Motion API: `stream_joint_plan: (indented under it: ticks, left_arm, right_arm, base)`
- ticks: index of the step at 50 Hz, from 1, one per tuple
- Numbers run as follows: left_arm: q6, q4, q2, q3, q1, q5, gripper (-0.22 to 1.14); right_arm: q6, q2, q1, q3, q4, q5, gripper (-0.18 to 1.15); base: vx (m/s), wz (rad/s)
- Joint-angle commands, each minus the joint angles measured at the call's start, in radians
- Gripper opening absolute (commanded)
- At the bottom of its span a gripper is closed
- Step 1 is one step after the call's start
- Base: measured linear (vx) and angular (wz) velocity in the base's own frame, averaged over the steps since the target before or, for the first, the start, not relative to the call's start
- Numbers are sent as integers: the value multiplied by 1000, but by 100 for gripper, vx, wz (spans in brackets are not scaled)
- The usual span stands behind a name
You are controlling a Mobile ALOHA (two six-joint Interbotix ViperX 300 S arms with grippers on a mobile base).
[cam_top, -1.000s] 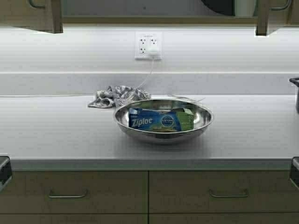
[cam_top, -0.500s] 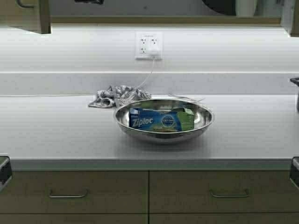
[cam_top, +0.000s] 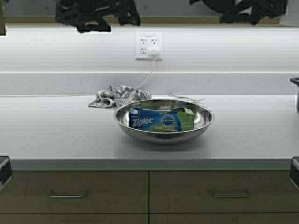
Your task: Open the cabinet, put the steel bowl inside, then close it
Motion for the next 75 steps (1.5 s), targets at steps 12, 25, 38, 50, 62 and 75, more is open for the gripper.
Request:
stream_joint_plan:
  ticks: [12,25,38,50,62,75]
  left_arm:
    - [-390,156,370,149,21,-630,102]
    - [-710,212,776,130,112,-1058,102]
    - [-787,284,980,6,195,-1150,102]
    - [-888,399,1071,-101,318,-1160,102]
    - [-1002,483,1172,-239,422,-1167,102]
    - [-1032,518,1230,-298,434,-1166,102]
  right_arm:
    - [209,100,69,183,-81,-344,104]
    - [357,311,71,176,-133,-443,104]
    - [572,736,51,81,-258,-733,104]
    - [749,953,-75,75,-408,-945,104]
    - [911,1129,-319,-21,-693,-1062,104]
    - [1031,1348,-479,-103,-862,-1264,104]
  base:
    - [0,0]
    - [0,0]
    - [0,0]
    - [0,0]
    - [0,0]
    - [0,1]
